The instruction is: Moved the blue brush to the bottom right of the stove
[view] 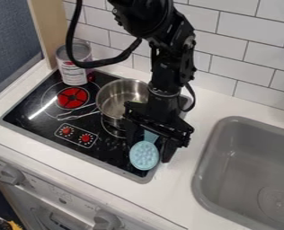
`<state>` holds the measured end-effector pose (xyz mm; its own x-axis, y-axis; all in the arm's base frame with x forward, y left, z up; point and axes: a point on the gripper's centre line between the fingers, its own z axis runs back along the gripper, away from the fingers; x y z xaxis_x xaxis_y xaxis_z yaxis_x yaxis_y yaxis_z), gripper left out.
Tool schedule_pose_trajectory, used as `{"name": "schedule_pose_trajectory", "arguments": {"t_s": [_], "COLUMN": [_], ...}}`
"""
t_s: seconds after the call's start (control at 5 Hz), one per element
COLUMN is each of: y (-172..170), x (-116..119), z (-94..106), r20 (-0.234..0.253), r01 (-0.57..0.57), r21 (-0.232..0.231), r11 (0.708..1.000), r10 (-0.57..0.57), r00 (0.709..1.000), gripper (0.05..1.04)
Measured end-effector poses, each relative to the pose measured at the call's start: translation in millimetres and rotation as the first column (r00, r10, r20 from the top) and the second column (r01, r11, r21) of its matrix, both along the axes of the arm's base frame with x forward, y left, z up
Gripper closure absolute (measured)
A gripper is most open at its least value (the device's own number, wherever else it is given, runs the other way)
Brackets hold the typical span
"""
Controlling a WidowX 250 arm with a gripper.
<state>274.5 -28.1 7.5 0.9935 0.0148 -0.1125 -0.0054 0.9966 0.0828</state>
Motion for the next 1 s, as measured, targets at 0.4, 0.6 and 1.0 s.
{"name": "schedule_pose_trajectory", "arguments": {"t_s": [0.4,0.6,1.0], "y": [1.8,2.3,25.6], "x": [-5.3,-8.5,-21.9], "z": [-1.2,16.7,74.7], "r20": [-0.020,-0.012,0.113], "r01": [0.003,0.005,-0.062], "r21": [0.009,-0.023,-0.110], "r11": [1.000,1.000,0.992], "r10": [-0.003,-0.005,0.074], "r00": [1.000,1.000,0.991], "gripper": [0.083,0.083,0.083]}}
